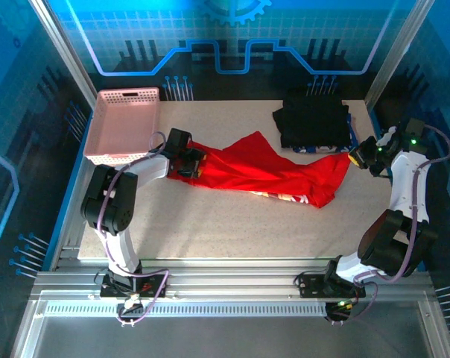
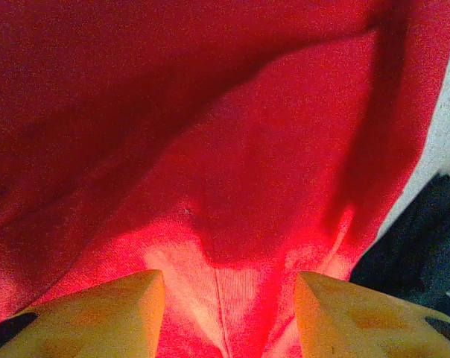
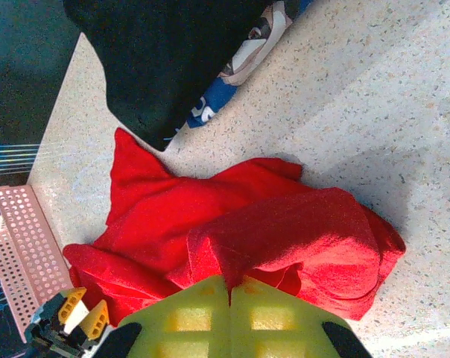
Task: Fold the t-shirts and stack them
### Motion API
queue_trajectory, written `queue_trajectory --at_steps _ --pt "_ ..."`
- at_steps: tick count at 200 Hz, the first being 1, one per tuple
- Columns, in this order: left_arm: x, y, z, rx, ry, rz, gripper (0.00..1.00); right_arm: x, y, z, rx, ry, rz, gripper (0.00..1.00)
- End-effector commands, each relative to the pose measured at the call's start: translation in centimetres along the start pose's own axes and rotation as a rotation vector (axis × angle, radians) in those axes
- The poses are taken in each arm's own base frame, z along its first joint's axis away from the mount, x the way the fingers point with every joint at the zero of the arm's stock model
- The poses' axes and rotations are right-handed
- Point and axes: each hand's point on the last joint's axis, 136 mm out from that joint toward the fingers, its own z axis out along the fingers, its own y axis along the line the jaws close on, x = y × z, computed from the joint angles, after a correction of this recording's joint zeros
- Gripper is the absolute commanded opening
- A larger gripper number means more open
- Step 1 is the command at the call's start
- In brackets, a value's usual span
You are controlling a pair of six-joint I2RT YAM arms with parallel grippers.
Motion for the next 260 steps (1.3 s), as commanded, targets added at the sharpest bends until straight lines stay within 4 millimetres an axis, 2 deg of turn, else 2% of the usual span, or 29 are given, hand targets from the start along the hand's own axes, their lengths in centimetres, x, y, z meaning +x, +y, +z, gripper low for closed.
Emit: queue_trajectory --at_steps 1,41,51,77,115,154,190,214,260 --pt "-1.8 0.6 -0.6 -0.021 -0.104 -0.037 0.49 0.7 0.0 -0.3 -0.020 0.016 0.000 0.00" --pt "-2.7 0.9 -0.2 -0.042 -0.137 -0.023 0.44 0.6 0.0 -0.3 -0.018 0.019 -0.005 0.00" --pt "-2.9 1.2 -0.6 -0.061 -0.154 -0.021 0.43 0.1 -0.7 -0.7 -0.013 0.004 0.016 0.00" --pt "-3.5 1.7 -1.1 -0.083 -0.172 -0.018 0.42 -0.1 -0.7 -0.8 -0.014 0.000 0.017 0.00" --pt "-4.1 2.2 -0.5 -0.105 -0.187 -0.021 0.39 -0.2 -0.8 -0.7 -0.013 0.001 0.020 0.00" --pt "-4.7 1.2 0.5 -0.084 -0.184 -0.013 0.28 -0.2 -0.7 -0.7 -0.014 -0.001 0.019 0.00" --pt "-4.6 0.8 1.1 -0.077 -0.164 0.004 0.12 -0.2 -0.7 -0.8 -0.014 -0.003 0.019 0.00" --pt "-4.7 0.9 0.8 -0.071 -0.165 0.015 0.00 -0.2 -0.6 -0.9 -0.019 -0.006 0.018 0.00" --pt "-5.0 0.2 -1.4 -0.030 -0.171 0.037 0.00 -0.2 -0.5 -1.0 -0.023 -0.013 0.016 0.00"
